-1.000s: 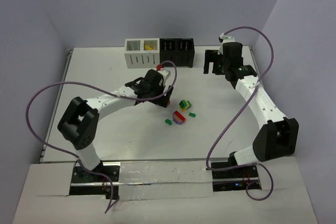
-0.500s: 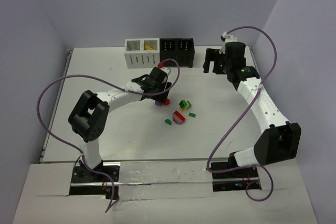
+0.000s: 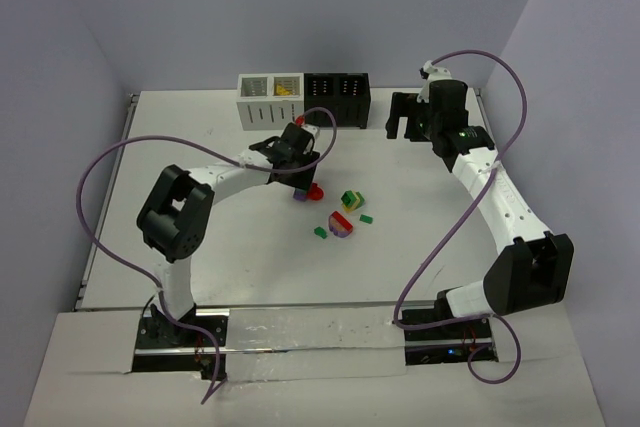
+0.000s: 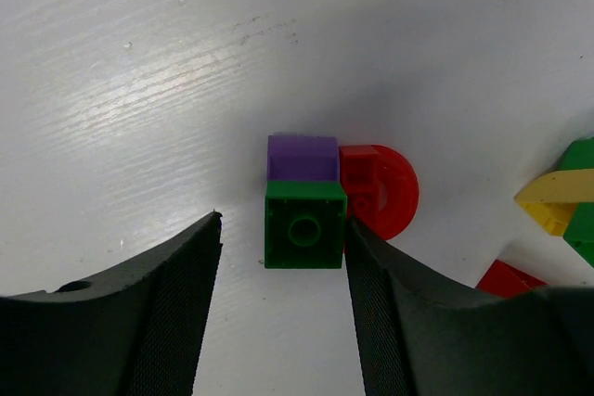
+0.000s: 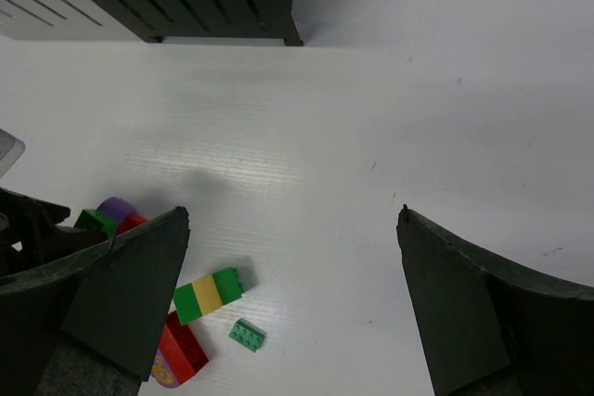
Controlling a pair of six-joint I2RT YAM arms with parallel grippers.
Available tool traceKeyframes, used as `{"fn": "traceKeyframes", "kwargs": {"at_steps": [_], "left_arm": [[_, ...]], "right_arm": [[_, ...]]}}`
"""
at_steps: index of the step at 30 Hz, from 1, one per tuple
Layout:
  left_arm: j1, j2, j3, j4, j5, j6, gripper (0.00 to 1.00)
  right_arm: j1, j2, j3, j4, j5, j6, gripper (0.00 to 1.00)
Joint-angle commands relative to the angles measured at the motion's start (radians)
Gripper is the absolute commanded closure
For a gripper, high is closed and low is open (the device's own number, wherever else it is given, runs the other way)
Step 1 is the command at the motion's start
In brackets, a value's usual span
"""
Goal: Sort the legos into containers by color
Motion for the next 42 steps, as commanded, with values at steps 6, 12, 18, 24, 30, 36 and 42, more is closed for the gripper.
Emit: {"fn": "traceKeyframes", "kwargs": {"at_steps": [6, 12, 18, 24, 30, 36, 42], "left_arm": [[0.001, 0.021, 0.041, -0.002, 0.034, -0.003, 0.50], [0.008, -0.020, 0.047, -0.018, 0.036, 0.031, 0.91], [0.117, -0.172, 0.080, -0.058, 0.359, 0.142, 1.00], [0.284, -0.404, 0.033, -0.061, 0.880, 0.223, 1.00], [0.320, -0.645, -0.210, 0.208, 1.141, 0.192, 1.00], [0.323, -0.675, -0.262, 0.314, 1.421, 0.132, 1.00], [0.323, -0.693, -0.272, 0.319, 1.444, 0.134, 1.00]], "right_arm": [[-0.004, 0.005, 0.019, 0.015, -0.010, 0.008, 0.00], [-0.004, 0.015, 0.014, 0.022, -0.069, -0.005, 0.00], [-0.002, 0.031, 0.019, 0.019, -0.291, -0.074, 0.00], [0.011, 0.056, 0.099, -0.038, -0.707, -0.126, 0.00], [0.117, -0.010, 0.100, 0.006, -0.987, -0.161, 0.01], [0.235, 0.003, 0.151, 0.008, -1.070, -0.150, 0.06], [0.305, 0.020, 0.181, -0.036, -1.101, -0.165, 0.10]]}}
